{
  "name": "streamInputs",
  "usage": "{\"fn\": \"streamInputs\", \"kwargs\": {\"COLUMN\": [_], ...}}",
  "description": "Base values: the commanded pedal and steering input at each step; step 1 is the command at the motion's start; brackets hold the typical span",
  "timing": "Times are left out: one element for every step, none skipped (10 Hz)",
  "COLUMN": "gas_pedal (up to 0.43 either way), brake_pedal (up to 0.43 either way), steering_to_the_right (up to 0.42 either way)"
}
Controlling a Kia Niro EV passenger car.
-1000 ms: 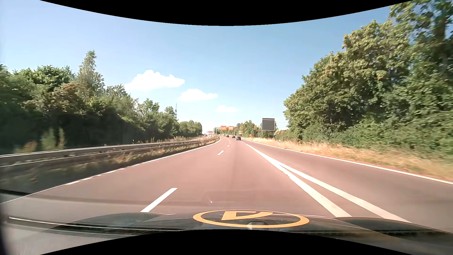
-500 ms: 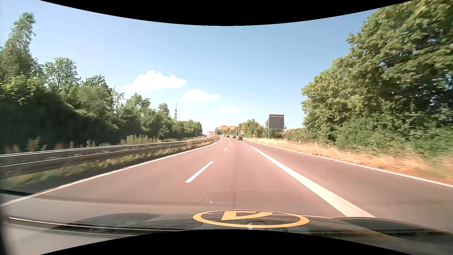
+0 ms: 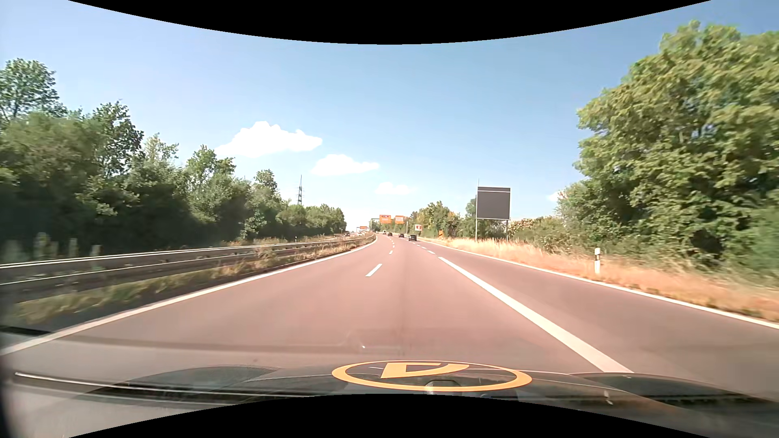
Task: Follow the waypoints while adhering to traffic rules and regulations
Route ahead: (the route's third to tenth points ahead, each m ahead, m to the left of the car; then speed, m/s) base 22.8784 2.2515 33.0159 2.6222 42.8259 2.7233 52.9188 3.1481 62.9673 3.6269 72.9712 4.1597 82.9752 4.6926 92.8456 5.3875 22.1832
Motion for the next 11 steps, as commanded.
{"fn": "streamInputs", "kwargs": {"gas_pedal": [0.24,0.24,0.24,0.24,0.24,0.24,0.24,0.24,0.24,0.24,0.24], "brake_pedal": [0.0,0.0,0.0,0.0,0.0,0.0,0.0,0.0,0.0,0.0,0.0], "steering_to_the_right": [0.0,0.0,0.0,0.0,0.0,-0.001,-0.001,-0.001,-0.003,-0.004,-0.005]}}
